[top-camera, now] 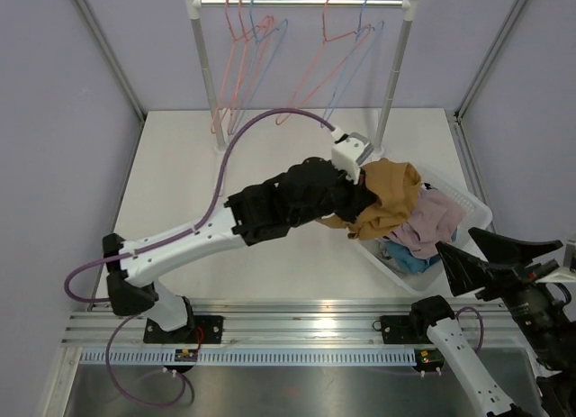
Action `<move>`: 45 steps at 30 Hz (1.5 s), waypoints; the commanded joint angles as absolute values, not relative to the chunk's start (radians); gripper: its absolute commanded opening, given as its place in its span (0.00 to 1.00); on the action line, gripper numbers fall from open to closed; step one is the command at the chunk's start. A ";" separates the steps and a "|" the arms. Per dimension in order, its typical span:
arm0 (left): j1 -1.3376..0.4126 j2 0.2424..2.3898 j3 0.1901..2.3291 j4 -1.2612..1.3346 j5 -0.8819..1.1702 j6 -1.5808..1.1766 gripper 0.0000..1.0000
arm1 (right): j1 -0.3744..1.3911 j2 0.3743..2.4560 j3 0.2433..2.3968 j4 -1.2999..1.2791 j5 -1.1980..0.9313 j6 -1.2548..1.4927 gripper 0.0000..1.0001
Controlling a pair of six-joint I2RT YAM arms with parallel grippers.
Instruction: Remove the tank top from the hanger
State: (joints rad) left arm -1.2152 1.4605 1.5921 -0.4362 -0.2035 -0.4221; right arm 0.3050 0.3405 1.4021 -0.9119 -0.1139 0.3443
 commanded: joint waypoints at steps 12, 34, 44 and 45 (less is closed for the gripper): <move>-1.151 2.261 2.275 -0.341 0.139 -0.331 0.00 | 0.308 0.302 1.582 -1.041 -0.199 0.403 0.99; -1.114 2.280 2.181 -0.264 0.233 -0.560 0.84 | 0.310 0.279 1.493 -1.083 -0.153 0.367 1.00; -1.057 2.030 2.145 -0.331 0.082 -0.499 0.99 | 0.308 0.379 1.457 -1.085 -0.055 0.319 1.00; -1.058 1.990 2.075 -0.350 -0.075 -0.467 0.99 | 0.308 0.391 1.454 -1.091 -0.039 0.313 1.00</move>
